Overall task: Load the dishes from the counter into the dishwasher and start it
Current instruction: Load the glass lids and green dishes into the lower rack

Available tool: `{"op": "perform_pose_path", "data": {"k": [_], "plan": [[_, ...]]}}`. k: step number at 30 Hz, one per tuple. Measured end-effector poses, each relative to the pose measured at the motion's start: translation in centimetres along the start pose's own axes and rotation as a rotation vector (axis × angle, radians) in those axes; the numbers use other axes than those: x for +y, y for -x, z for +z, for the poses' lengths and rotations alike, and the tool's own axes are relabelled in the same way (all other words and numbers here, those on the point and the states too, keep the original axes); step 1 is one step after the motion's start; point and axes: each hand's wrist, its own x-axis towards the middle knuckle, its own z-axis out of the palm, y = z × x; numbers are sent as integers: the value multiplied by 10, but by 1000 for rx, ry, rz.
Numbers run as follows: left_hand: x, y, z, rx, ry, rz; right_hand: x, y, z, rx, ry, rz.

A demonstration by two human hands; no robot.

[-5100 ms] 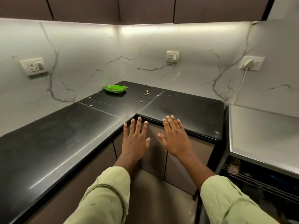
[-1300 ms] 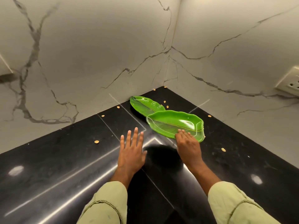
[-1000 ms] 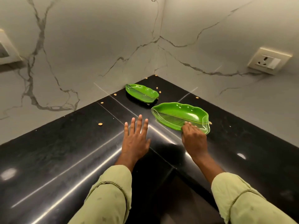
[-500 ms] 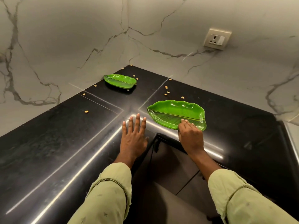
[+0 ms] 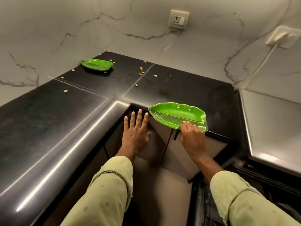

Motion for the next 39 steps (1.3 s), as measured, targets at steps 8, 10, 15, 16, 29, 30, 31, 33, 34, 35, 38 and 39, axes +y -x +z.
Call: {"op": "perform_pose_path", "data": {"k": [8,10,15,16,29,30,31,33,34,35,38,39], "plan": [[81,103,5,-124,-18,112,37,132,-65,-73,31,110],[92,116,3,-143,-31,149,43,157,-79,-103,48,150],[125,142,10,-169,-9,246,50,219,-108,-184,115,254],[131,149,13,-185,-5,269,49,233,-113,-219,124,281],[197,213,66,-416,-42,445,45,337,-145,-437,158,501],[203,211,69,-432,-52,451,48,341,-144,-445,150,529],[210,209,74,-451,-65,460,52,347,-141,-457,141,556],[221,204,82,-487,-83,466,59,356,-136,-491,123,595],[230,201,88,-511,-101,472,65,363,-132,-507,117,617],[238,198,93,-528,-114,477,71,367,-128,-517,109,637],[265,191,113,-586,-130,485,91,381,-112,-578,89,689],[276,187,121,-611,-142,488,101,386,-103,-608,80,709]]}}
